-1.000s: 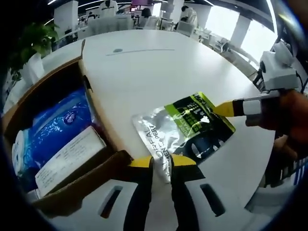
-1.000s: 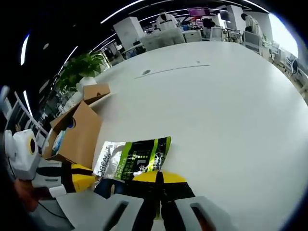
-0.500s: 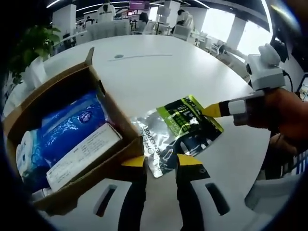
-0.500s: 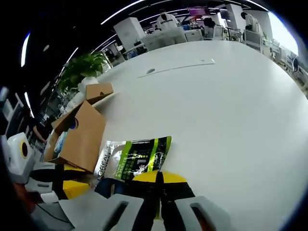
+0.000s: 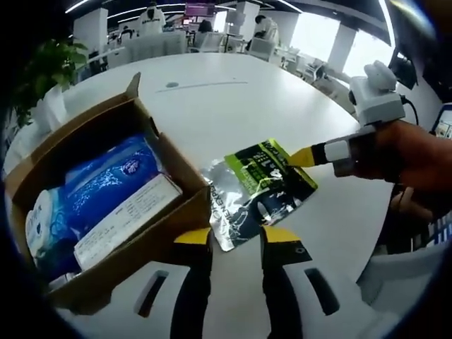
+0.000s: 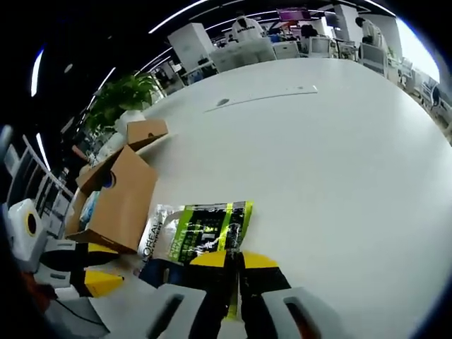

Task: Operate the shoe box by opening the lid, removing the specified soft item, and placing it in the target area until the item is outside and the box remains undamaged.

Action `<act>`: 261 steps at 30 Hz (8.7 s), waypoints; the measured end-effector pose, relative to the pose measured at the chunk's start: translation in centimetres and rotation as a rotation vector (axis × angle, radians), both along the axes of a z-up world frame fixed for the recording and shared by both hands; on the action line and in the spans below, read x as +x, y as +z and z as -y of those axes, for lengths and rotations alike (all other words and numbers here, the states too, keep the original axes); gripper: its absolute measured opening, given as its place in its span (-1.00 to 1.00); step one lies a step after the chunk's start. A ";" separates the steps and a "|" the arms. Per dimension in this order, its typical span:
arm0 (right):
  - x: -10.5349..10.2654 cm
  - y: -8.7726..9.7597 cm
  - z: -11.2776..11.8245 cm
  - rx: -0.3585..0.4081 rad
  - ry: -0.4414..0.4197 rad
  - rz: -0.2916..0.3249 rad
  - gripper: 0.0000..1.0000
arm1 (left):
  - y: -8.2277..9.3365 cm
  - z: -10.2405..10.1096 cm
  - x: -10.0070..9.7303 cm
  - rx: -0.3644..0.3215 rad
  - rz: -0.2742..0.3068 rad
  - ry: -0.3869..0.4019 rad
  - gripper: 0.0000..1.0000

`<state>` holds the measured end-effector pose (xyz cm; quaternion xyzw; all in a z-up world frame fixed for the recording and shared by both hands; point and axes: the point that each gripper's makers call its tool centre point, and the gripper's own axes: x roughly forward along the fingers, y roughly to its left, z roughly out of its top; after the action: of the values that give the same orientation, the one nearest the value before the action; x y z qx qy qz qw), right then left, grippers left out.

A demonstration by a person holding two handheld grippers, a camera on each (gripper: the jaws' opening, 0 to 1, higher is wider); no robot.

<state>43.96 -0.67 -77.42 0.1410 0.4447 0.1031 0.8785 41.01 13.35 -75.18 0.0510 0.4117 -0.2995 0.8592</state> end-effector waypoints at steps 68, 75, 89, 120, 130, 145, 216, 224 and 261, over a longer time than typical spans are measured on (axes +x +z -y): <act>0.5 14.1 -16.3 0.109 0.389 0.388 0.31 | 10.2 -18.3 0.8 -0.144 0.252 0.092 -0.02; 0.5 14.1 -19.0 0.120 0.436 0.389 0.32 | 10.4 -21.7 0.9 -0.128 0.265 0.140 0.02; 0.7 13.7 -22.9 0.105 0.541 0.367 0.35 | 10.4 -25.4 1.3 -0.084 0.260 0.132 0.09; 2.8 10.9 -29.6 -0.027 0.825 0.302 0.34 | 7.7 -25.3 5.1 0.073 0.193 -0.126 0.14; 4.8 8.9 -32.9 -0.073 0.922 0.280 0.34 | 5.6 -24.4 7.0 0.133 0.157 -0.249 0.21; 5.5 4.6 -34.7 -0.185 1.107 0.218 0.34 | 1.7 -24.9 8.2 0.229 0.088 -0.401 0.28; 3.7 -1.5 -34.8 -0.480 1.609 0.197 0.31 | -1.5 -22.7 5.9 0.331 0.067 -0.836 0.27; 3.9 -2.2 -34.9 -0.445 1.614 0.186 0.32 | -2.2 -23.0 6.2 0.311 0.009 -0.787 0.31; 3.2 1.2 -34.8 -0.373 1.578 0.203 0.12 | 0.2 -21.9 5.7 0.309 0.065 -0.863 0.26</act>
<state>47.13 34.16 -76.22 -0.3720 0.3412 0.6278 0.5925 46.66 35.26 -75.00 0.3548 0.3653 -0.5633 0.6507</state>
